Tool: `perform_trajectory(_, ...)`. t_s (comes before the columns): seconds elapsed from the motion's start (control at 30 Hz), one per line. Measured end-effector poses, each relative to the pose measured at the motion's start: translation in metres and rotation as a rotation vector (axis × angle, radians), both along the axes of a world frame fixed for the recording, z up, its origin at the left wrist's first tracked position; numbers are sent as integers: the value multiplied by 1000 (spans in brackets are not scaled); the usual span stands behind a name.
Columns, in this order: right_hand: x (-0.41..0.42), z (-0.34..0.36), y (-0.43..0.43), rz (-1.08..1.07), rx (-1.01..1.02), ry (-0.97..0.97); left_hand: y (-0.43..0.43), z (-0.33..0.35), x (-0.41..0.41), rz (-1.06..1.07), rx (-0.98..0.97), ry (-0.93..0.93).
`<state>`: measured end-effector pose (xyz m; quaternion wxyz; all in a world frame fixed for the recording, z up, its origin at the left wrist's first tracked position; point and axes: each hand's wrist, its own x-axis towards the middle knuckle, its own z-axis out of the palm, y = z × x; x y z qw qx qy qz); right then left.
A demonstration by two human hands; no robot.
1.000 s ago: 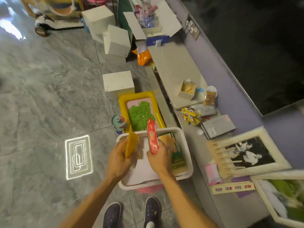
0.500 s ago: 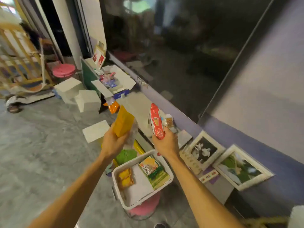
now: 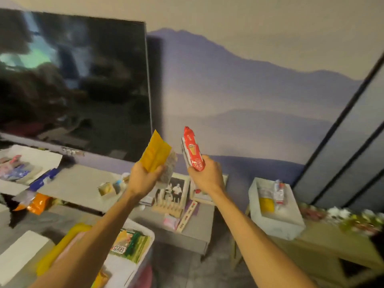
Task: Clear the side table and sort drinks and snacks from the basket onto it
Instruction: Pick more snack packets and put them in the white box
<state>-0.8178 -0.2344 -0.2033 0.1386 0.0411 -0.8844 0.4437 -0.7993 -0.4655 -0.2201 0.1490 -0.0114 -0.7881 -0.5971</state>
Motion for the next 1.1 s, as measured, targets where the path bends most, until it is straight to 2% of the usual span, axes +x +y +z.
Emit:
perform_trajectory(0.13, 22, -10, 113, -128, 14, -28, 109, -3, -4, -148, 25, 13)
perform_trajectory(0.23, 43, -24, 195, -241, 2, -70, 190, -18, -1, -234, 20, -53)
perform_trajectory(0.37, 68, -45, 293, -360, -31, -107, 290, -35, 4, -297, 1, -88)
perform_trajectory(0.5, 78, -65, 364, -420, -40, -150, 355, -59, -4, -304, -13, -128)
perform_trajectory(0.73, 43, -108, 433, -463, -27, -231, 426, -83, -40, -317, -82, -221)
perform_trajectory(1.1, -71, -181, 474, -553, -22, -346, 507, -152, -162, -338, -84, -391)
